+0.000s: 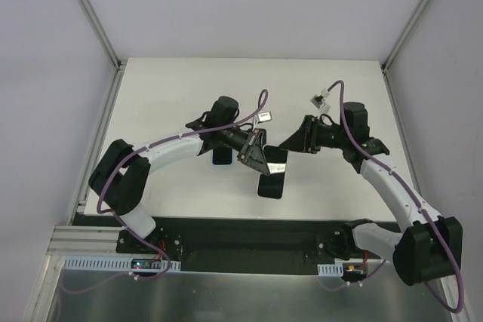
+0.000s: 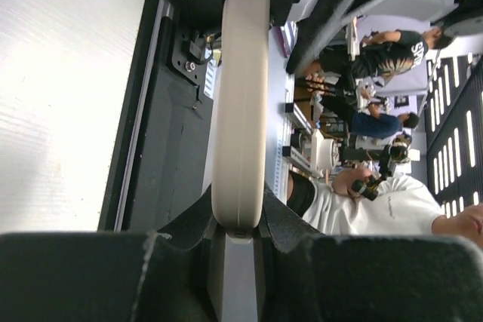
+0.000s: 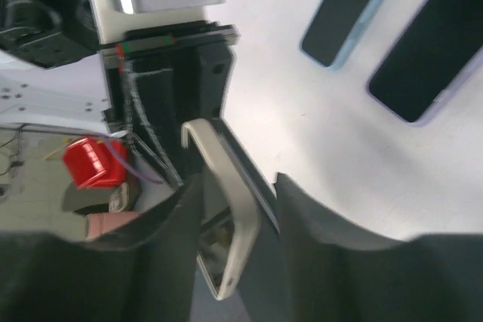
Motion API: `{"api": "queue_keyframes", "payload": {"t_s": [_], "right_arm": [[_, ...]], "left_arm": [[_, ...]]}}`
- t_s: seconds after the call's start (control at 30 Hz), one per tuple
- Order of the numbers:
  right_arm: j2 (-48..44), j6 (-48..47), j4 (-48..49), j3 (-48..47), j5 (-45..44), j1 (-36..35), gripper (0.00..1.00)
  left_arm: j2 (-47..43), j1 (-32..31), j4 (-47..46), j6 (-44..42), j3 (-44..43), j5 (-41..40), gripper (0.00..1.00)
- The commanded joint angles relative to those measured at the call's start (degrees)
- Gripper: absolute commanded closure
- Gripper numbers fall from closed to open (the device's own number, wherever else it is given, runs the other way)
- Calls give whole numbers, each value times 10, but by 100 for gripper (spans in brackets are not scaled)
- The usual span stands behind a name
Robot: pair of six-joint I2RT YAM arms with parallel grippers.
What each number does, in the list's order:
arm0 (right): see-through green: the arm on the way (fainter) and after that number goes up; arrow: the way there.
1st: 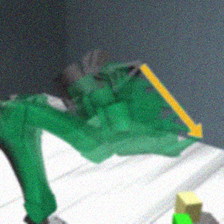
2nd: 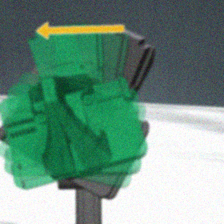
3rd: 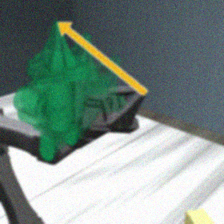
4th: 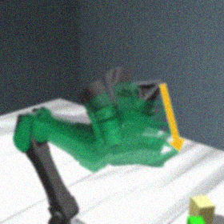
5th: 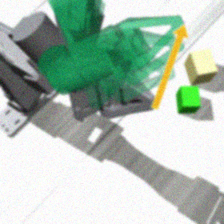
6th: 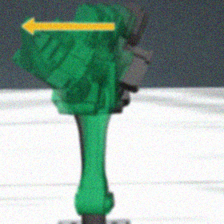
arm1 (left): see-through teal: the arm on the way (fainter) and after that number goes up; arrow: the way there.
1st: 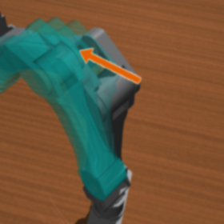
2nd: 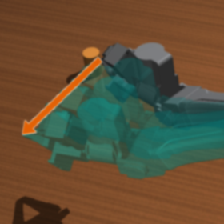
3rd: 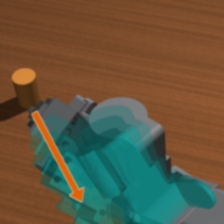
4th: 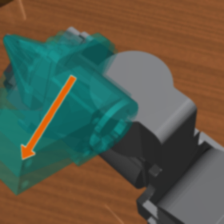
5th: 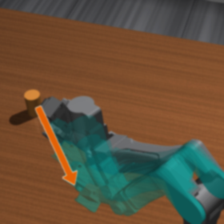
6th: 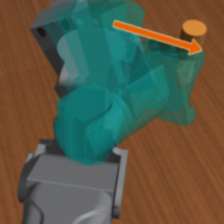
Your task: Put the phone into the phone case
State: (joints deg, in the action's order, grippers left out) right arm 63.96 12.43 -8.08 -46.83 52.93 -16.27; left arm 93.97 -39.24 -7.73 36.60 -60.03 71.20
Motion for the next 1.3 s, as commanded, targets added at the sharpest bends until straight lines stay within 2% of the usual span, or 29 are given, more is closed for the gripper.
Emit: {"api": "queue_keyframes", "payload": {"t_s": [0.0, 0.1, 0.2, 0.27, 0.3, 0.33, 0.43, 0.47, 0.57, 0.7, 0.8, 0.83, 0.93, 1.03, 1.13, 1.27], "right_arm": [[-14, 65, 2, 11, -35, 51, 38], [-28, 73, -54, 7, -70, 77, 23], [-38, 46, -114, -5, -107, 87, 20], [-38, 25, -142, -8, -132, 92, 13], [-38, 22, -146, -8, -134, 92, 5], [-37, 14, -152, -8, -135, 93, 2], [-33, 1, -157, -5, -138, 94, 0], [-33, -8, -161, -3, -139, 94, 0], [-38, -30, -170, 2, -138, 97, 0], [-44, -55, -192, 2, -141, 102, 0], [-53, -54, -185, 6, -138, 103, 0], [-56, -49, -181, 9, -137, 102, 3], [-66, -35, -164, 18, -129, 101, 4], [-61, -39, -171, 17, -126, 102, 4], [-52, -43, -179, 16, -118, 102, 4], [-54, -44, -177, 32, -112, 102, 4]], "left_arm": [[-4, 18, -8, 46, -24, -20, 100], [-13, 41, -6, 101, -17, -48, 100], [-28, 59, -5, 139, -15, -66, 100], [-24, 75, -4, 182, -23, -62, 100], [-19, 79, -4, 186, -27, -62, 100], [-16, 85, 11, 184, -30, -61, 100], [1, 126, 94, 105, -62, -67, 100], [7, 154, 204, 11, -79, -74, 100], [51, 205, 420, -149, -161, -179, 100], [93, 257, 516, -240, -220, -205, 100], [132, 274, 595, -300, -278, -259, 100], [142, 276, 611, -313, -290, -270, 100], [174, 287, 660, -359, -329, -285, 100], [184, 308, 657, -378, -312, -301, 100], [210, 326, 657, -381, -298, -358, 100], [227, 353, 660, -398, -297, -321, 100]]}}
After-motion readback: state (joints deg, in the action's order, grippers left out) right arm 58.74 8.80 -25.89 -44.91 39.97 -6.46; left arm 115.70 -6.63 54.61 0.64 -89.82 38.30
